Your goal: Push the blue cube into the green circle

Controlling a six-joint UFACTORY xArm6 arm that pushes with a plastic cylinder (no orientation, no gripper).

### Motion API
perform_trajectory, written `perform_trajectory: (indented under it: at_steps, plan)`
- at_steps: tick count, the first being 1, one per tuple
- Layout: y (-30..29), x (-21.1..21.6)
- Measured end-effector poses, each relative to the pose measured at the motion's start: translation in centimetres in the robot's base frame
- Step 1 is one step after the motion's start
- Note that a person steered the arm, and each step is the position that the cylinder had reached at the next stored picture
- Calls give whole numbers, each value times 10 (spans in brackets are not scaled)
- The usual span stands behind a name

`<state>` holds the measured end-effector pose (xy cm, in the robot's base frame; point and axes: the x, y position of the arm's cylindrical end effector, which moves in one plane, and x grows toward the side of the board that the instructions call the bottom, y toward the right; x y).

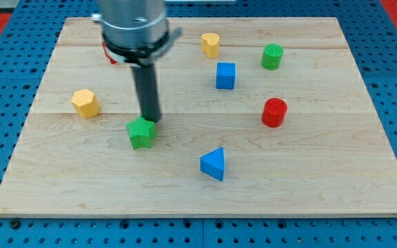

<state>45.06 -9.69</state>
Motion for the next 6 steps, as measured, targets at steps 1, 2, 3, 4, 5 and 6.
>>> perform_trajectory:
  at_steps: [1,2,3,4,5,6]
  plan:
    - [39,-7]
    - [99,-29]
    - [103,-48]
    - [152,-52]
    - [101,-82]
    - [140,-114]
